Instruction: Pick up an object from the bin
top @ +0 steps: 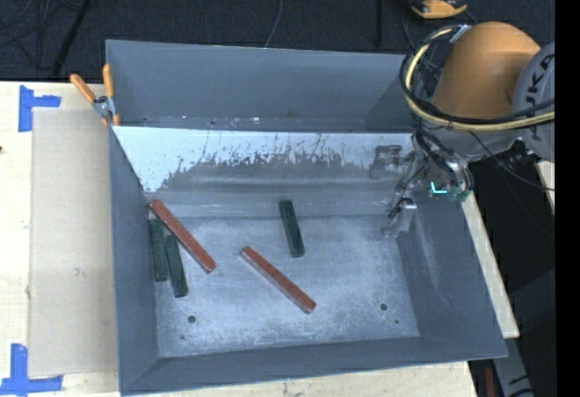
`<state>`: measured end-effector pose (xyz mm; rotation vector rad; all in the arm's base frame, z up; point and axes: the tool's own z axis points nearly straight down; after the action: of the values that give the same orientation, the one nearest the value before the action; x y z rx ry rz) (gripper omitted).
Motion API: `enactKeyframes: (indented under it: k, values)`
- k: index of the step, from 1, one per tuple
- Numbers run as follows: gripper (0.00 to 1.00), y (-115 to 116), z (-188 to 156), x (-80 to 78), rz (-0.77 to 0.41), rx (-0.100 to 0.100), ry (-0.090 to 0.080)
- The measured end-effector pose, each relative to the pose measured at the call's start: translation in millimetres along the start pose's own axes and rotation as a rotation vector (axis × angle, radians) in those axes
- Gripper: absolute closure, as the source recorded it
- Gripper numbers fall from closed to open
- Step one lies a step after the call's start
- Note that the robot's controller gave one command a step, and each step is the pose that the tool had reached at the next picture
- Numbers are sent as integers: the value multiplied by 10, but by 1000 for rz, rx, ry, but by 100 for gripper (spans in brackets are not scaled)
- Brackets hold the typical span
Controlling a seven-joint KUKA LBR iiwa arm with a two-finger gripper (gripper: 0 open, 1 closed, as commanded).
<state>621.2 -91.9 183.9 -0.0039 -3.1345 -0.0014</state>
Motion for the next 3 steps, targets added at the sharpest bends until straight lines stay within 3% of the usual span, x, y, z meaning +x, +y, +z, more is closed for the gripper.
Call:
enactKeyframes:
  k: [1,2,3]
  values:
    - [0,856,498,238,-1,-4,1]
    - [0,1611,1126,333,-214,0,-1]
    - [0,2067,607,177,-190,-2,-15]
